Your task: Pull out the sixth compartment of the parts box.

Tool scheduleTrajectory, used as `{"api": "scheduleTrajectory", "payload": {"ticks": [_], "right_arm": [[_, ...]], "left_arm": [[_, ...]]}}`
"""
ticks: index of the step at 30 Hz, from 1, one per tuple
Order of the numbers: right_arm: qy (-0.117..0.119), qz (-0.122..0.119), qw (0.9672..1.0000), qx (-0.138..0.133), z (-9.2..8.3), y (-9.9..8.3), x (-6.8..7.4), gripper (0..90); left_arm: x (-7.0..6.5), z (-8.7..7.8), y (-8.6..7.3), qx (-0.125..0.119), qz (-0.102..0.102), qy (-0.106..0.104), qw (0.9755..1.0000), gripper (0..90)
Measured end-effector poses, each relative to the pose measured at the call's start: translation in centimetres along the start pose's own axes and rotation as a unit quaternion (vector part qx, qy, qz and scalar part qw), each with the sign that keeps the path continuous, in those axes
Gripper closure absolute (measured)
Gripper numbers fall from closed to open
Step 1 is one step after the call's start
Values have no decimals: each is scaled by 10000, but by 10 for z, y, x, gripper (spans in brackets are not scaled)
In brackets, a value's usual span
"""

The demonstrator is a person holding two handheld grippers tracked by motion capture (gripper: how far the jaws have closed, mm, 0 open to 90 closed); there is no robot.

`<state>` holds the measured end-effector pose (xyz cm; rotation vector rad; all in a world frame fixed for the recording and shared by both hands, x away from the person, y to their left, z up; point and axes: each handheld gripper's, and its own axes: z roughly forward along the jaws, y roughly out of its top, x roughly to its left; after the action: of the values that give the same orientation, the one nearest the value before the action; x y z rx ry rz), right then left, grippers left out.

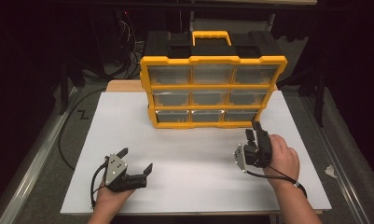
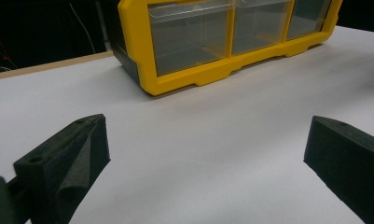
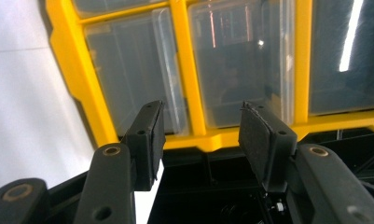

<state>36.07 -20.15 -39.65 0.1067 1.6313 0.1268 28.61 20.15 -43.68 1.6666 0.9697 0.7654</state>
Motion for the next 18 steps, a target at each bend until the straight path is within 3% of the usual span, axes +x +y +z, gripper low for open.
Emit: {"api": "scheduleTrajectory", "payload": {"ticks": [8,12,18], "right_arm": [[-91,-24,9999,-87,8,6,-21,575],[-125,84,9999,-56,13,8,-27,603],[-211,-14,9998,-51,24,14,-42,634]], "left_arm": [[-1,0,0,-7,21,-30,10000,9],[0,0,0,-11,5,-31,10000,9],[0,0,0,-2,0,-53,10000,9]]}}
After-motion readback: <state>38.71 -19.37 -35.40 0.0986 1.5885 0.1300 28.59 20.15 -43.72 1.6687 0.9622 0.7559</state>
